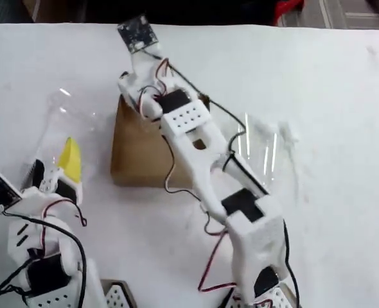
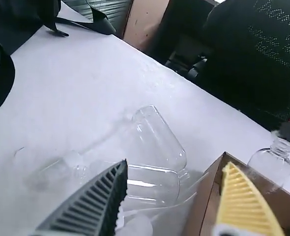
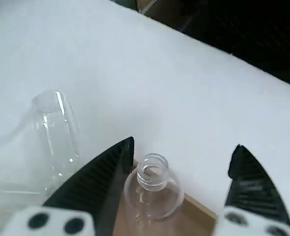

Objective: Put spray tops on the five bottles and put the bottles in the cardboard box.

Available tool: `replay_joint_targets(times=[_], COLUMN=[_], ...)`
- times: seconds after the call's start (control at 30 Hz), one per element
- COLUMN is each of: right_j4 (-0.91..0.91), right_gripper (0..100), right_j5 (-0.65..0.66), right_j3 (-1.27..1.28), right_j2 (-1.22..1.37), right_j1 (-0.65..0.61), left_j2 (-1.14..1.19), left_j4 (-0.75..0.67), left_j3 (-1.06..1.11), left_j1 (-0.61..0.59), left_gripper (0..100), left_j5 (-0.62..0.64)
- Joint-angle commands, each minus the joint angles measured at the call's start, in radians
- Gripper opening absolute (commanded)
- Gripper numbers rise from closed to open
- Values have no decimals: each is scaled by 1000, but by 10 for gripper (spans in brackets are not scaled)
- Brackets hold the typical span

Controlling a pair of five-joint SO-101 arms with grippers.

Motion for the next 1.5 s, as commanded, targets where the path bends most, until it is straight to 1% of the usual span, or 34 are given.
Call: replay_joint_targets(times=[0.0, 0.23, 0.37, 0.47, 0.5, 0.6, 0.77, 0.87, 0.93, 1.0, 1.1, 1.17, 1.3, 1.47], right_j4=[70, 259, 386, 450, 460, 476, 486, 447, 423, 426, 521, 604, 679, 619], right_gripper=[278, 276, 276, 276, 276, 276, 276, 276, 276, 276, 276, 276, 276, 276], right_j5=[-9, -9, 0, 3, 11, 98, 256, 322, 333, 336, 341, 344, 399, 404], right_j3=[-49, -41, -38, -40, -40, -40, -41, -48, -49, -69, -121, -140, -141, -147], right_j2=[-225, -435, -432, -403, -392, -354, -259, -176, -134, -117, -108, -107, -79, -16], right_j1=[16, 97, 108, 96, 96, 85, -19, -77, -88, -67, 12, 35, -16, -87], left_j2=[-8, -8, -8, -8, -8, -8, -8, -8, -8, -8, -8, -8, -8, -8], left_j4=[-26, -26, -26, -26, -26, -26, -26, -26, -26, -26, -26, -26, -28, -32], left_j3=[-6, -6, -6, -6, -6, -6, -6, -6, -6, -6, -6, -6, -9, -5], left_j1=[7, 7, 7, 7, 7, 7, 7, 4, 2, 2, 2, 5, 7, 1], left_gripper=[282, 282, 282, 282, 282, 282, 282, 282, 282, 282, 282, 282, 282, 282], left_j5=[-11, -11, -11, -48, -57, -57, -58, -58, -58, -58, -58, -58, -58, -60])
